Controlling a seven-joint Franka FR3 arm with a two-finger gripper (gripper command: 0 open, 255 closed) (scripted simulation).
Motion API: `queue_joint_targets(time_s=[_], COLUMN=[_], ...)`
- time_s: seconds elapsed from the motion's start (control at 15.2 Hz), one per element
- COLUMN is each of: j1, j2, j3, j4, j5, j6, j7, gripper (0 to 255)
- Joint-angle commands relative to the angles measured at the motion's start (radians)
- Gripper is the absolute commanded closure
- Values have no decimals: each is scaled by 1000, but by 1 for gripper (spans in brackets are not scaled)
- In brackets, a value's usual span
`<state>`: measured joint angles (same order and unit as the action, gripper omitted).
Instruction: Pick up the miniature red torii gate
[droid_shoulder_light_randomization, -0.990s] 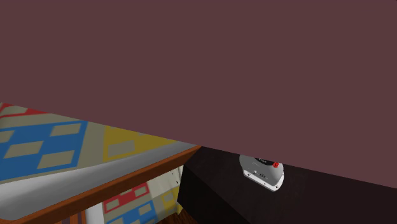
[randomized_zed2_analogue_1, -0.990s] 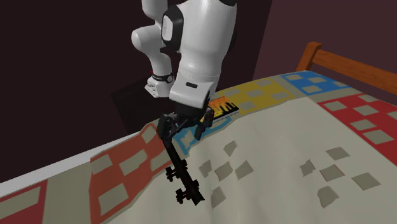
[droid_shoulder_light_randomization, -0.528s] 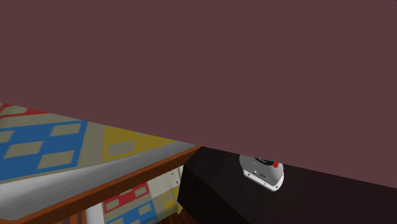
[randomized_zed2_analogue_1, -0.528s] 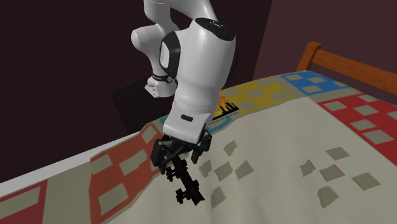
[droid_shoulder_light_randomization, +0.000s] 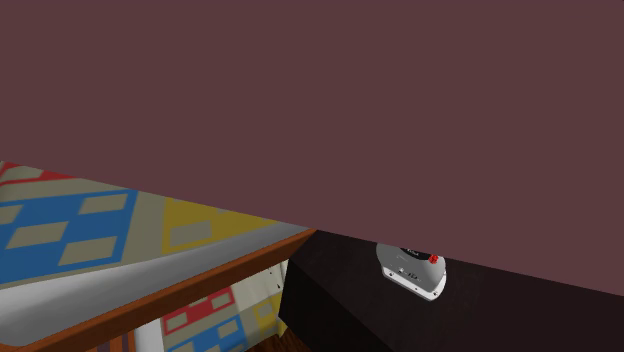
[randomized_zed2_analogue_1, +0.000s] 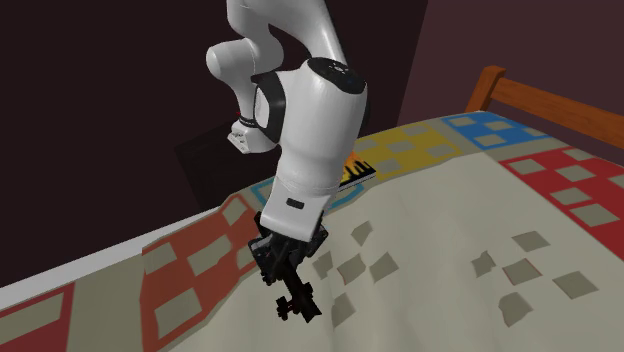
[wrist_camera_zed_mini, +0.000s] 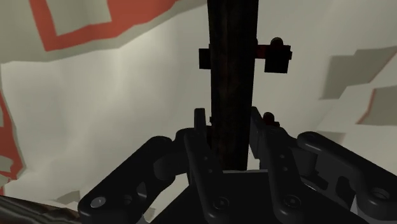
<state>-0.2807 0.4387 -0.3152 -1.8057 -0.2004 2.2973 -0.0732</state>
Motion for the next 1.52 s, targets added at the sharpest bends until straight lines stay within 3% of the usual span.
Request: queue_joint_targets(time_s=[0.0, 0.46, 1.45], j1=[0, 0, 10], j2=[1, 0, -92], j3=[0, 0, -6], j4=[-1, -2, 76], j5=[0, 0, -5], j6=[2, 2, -163], j7=[0, 0, -32], gripper=[255, 255, 255])
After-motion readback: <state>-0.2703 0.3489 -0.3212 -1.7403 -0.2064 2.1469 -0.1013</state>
